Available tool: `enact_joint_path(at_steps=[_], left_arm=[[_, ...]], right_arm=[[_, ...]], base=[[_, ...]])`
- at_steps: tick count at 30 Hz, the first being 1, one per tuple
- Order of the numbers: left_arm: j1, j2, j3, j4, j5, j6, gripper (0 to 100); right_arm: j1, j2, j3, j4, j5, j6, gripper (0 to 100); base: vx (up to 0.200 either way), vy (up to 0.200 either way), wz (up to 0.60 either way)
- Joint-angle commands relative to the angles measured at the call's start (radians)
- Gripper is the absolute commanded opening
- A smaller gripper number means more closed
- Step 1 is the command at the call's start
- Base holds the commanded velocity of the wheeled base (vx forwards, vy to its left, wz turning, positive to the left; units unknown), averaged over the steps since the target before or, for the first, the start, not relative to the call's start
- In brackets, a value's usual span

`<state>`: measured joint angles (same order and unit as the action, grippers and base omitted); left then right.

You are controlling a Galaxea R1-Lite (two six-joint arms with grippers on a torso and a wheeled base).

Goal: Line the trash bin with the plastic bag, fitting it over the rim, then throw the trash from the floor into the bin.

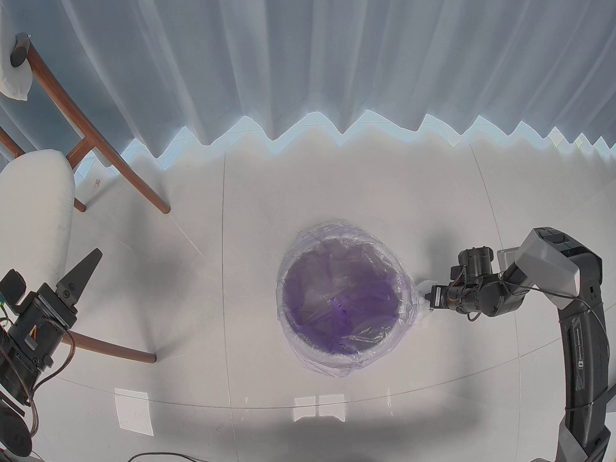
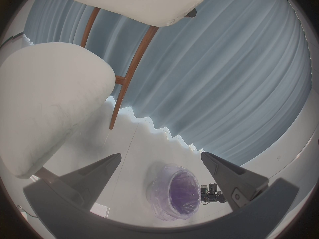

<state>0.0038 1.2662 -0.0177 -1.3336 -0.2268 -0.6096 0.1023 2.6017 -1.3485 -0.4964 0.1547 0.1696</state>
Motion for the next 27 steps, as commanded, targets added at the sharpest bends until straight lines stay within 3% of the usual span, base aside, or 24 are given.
enact_joint_path(at_steps=[1,5,7,11,12,14,17,21,25,27], left_arm=[[0.001,0.001,0.015,-0.001,0.000,0.001,100],[-0.002,0.002,0.015,-0.001,-0.002,0.002,100],[-0.007,0.004,0.015,-0.001,-0.003,0.002,100],[-0.013,0.012,0.007,0.001,-0.006,0.033,100],[-0.013,0.012,0.005,0.001,-0.006,0.036,100],[-0.025,0.038,0.004,-0.001,-0.006,0.071,100],[-0.053,0.061,0.004,-0.009,-0.005,0.090,100],[-0.074,0.068,-0.011,-0.006,-0.005,0.091,100],[-0.076,0.078,-0.018,-0.007,-0.005,0.091,100],[-0.076,0.081,-0.018,-0.009,-0.005,0.091,100]], right_arm=[[-0.003,0.001,0.002,-0.004,0.000,0.004,0],[-0.013,-0.084,0.065,-0.002,-0.026,0.039,0],[-0.023,-0.172,0.135,0.001,-0.033,0.116,0],[-0.044,-0.393,0.335,0.001,-0.030,0.375,0],[-0.046,-0.402,0.344,0.001,-0.029,0.386,0],[-0.047,-0.577,0.508,-0.004,0.013,0.608,0],[-0.046,-0.733,0.651,-0.008,0.051,0.777,0],[-0.013,-0.885,0.782,-0.018,0.051,0.841,0],[0.034,-0.971,0.873,-0.062,0.046,0.841,0],[0.088,-1.040,0.968,-0.152,0.037,0.834,0]], base=[[0.000,0.000,0.00],[0.000,0.000,0.00],[0.000,0.000,0.00],[0.000,0.000,0.00],[0.000,0.000,0.00],[0.000,0.000,0.00],[0.000,0.000,0.00],[0.000,0.000,0.00],[0.000,0.000,0.00],[0.000,0.000,0.00]])
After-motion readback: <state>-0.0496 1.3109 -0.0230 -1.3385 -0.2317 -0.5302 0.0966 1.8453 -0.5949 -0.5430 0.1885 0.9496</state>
